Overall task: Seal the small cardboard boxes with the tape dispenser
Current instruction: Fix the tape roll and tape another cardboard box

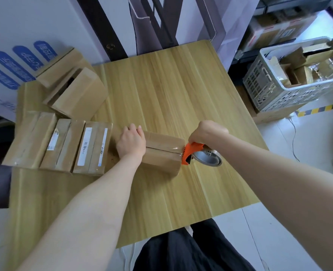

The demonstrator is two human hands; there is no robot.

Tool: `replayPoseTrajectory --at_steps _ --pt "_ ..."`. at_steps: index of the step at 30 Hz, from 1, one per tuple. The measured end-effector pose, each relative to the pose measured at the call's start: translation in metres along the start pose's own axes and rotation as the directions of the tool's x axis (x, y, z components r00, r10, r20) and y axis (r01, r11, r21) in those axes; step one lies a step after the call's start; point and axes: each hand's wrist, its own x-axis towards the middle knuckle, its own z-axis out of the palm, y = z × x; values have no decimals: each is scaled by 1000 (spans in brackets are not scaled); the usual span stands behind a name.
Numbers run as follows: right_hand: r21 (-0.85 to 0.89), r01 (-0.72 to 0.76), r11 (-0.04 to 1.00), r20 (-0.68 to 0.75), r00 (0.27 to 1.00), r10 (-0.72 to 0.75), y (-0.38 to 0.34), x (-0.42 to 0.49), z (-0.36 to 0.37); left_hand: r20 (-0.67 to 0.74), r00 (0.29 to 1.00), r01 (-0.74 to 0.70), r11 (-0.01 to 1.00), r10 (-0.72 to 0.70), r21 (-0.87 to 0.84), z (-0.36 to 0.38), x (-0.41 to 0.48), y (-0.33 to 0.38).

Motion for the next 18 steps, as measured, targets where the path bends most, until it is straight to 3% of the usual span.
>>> replayPoseTrajectory --at_steps 7,13,15,18 --pt "-157 62 986 -55 996 -71 -3 -2 11 21 1000 -1 1000 1 -17 -1 -2 -1" --pt "-293 68 954 -195 972 -129 0 -8 33 22 1000 -7 1000 7 -10 -2 -2 -2" --pt "-335 113 935 -82 986 -148 -4 -19 71 23 1000 -10 1000 10 -8 -4 -2 -1" --pt "-243 130 961 66 991 -117 3 -27 123 16 1000 -18 1000 18 -10 1 1 -7"
